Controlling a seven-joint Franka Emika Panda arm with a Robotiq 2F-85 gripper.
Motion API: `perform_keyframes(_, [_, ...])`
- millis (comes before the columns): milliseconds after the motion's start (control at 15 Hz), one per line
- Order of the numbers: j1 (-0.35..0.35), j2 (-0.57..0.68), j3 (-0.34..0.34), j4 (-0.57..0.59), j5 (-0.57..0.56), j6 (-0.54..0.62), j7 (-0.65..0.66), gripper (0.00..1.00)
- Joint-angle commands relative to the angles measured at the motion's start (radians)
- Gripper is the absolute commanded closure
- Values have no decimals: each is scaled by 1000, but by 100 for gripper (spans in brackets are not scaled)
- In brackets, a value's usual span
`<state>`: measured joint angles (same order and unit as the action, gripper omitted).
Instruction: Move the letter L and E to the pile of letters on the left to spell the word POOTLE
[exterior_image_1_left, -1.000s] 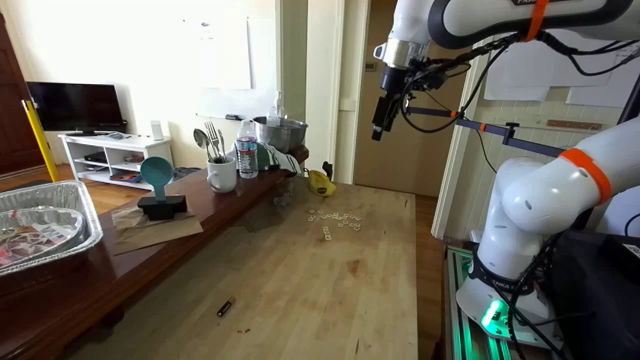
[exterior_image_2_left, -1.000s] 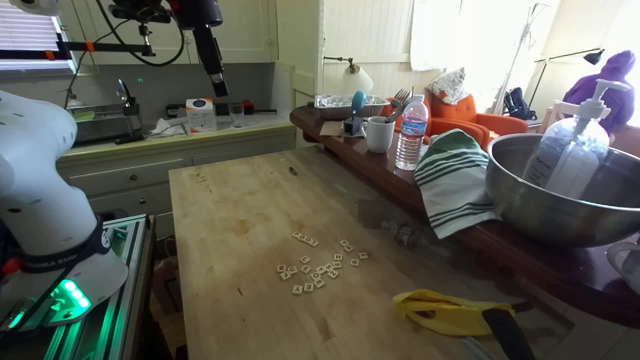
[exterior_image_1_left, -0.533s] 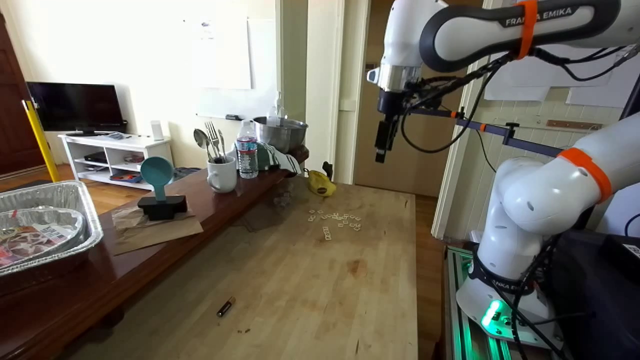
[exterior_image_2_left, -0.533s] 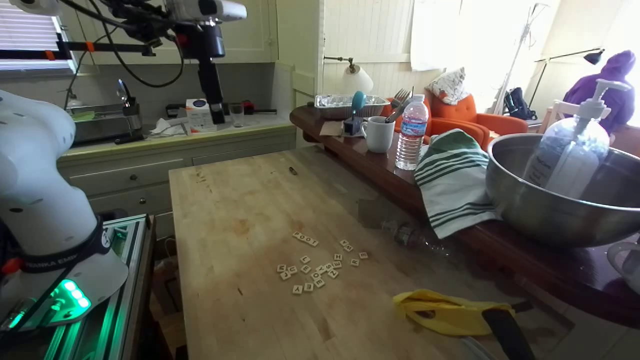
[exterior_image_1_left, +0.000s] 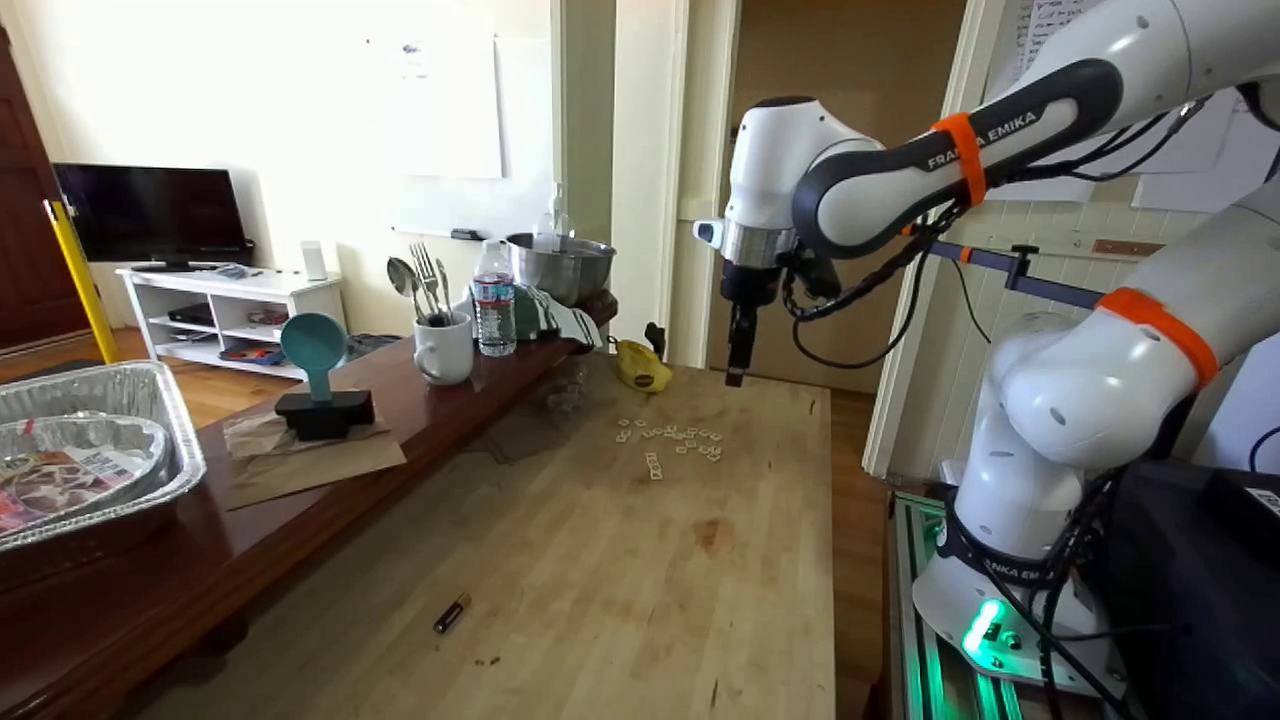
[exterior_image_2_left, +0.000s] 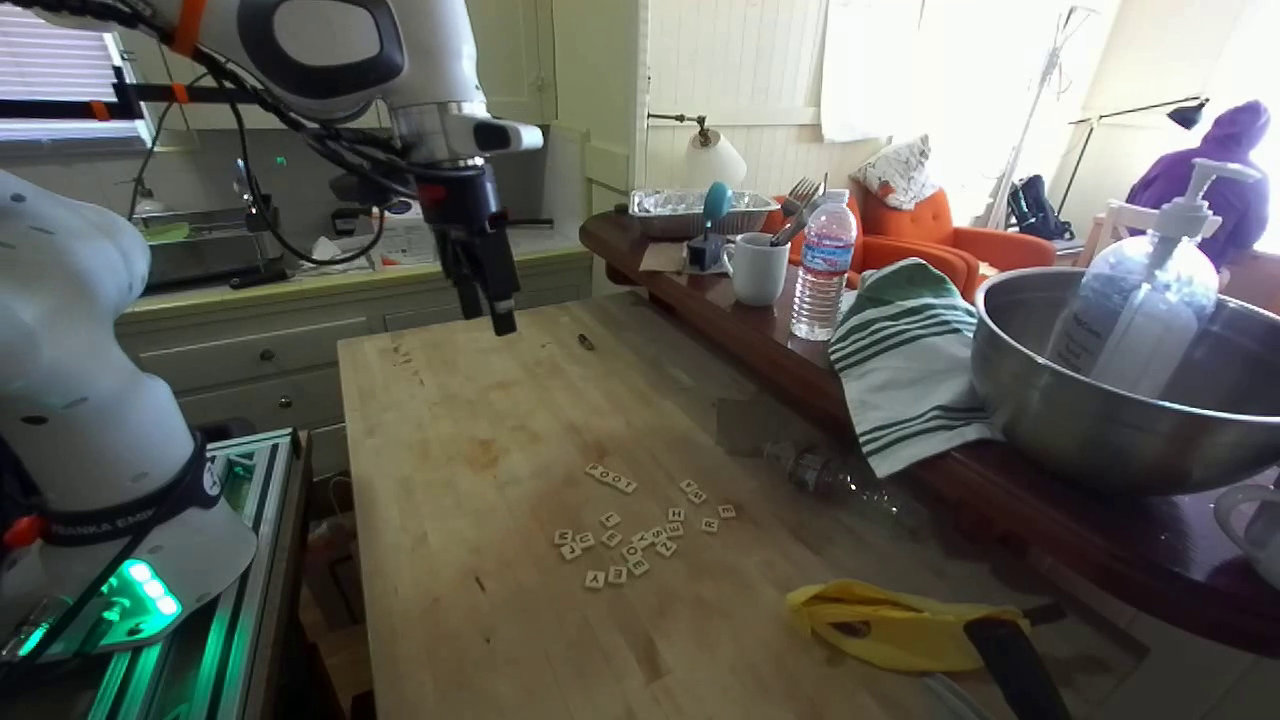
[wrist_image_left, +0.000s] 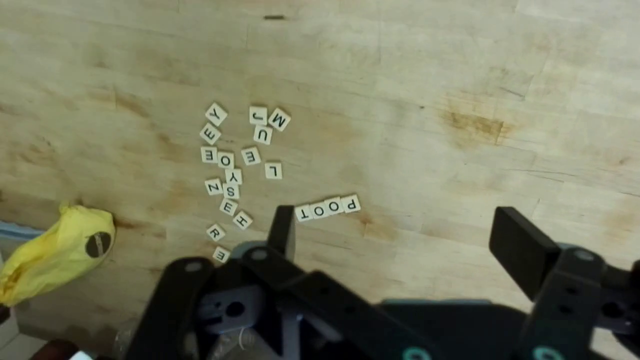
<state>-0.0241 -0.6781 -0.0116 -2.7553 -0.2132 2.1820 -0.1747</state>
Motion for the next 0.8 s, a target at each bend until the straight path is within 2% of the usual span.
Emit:
perform_keyframes(0, [29, 114, -104, -1, 22, 183, -141, 0])
perform_keyframes(133, [62, 163, -185, -1, 100, 250, -249, 0])
perform_keyframes(267, [92, 206, -255, 6, 197, 253, -338, 0])
perform_keyframes(333, [41, 158, -185, 0, 131, 227, -267, 0])
perform_keyframes(467, [54, 189, -225, 4, 175, 229, -323, 0])
perform_keyframes(733, [63, 198, -228, 6, 185, 229, -328, 0])
